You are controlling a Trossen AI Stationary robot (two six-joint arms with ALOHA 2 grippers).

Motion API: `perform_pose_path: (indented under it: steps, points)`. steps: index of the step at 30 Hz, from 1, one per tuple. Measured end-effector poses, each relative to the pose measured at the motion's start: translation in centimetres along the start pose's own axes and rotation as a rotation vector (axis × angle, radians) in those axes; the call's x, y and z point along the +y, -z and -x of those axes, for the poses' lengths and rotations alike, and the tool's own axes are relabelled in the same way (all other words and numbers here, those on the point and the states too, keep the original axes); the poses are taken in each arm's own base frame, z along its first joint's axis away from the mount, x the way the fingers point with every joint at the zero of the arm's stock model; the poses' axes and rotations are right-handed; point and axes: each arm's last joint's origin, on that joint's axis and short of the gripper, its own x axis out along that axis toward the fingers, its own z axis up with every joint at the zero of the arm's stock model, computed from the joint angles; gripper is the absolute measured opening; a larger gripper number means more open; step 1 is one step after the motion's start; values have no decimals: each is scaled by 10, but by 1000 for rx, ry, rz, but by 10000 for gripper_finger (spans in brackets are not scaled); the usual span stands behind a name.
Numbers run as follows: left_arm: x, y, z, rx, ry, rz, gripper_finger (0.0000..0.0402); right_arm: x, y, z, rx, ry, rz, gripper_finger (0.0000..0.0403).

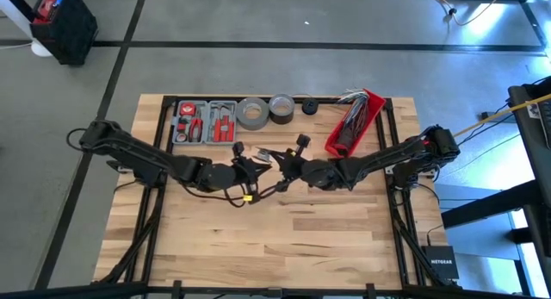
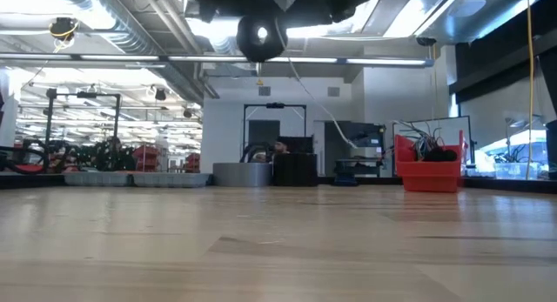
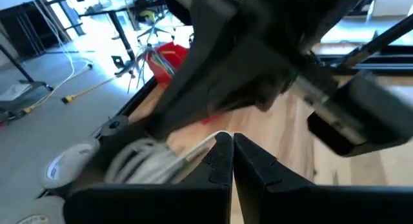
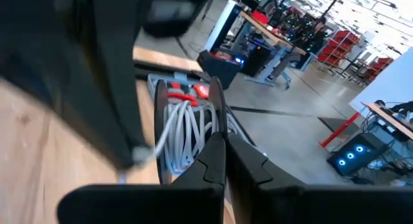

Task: Coil cords
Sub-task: Coil the white wire onto the spool

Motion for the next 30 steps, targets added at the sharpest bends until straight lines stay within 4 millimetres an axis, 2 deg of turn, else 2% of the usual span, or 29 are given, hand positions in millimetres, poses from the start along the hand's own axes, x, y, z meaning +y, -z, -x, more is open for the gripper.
perform_pose_path:
  steps: [5, 11, 23, 30]
  points:
    - [1, 6, -10, 26, -26, -8, 0, -3, -8, 1, -66, 16, -85, 5]
    - [2, 5, -11, 22, -34, -1, 0, -11, -20, 6, -149, 46, -147, 5]
    - [2, 5, -11, 27, -20, -7, 0, -13, -67, 21, -266, 17, -139, 5]
    - [1, 8, -11, 40, -17, -18, 0, -13, -84, 29, -306, 16, -121, 5]
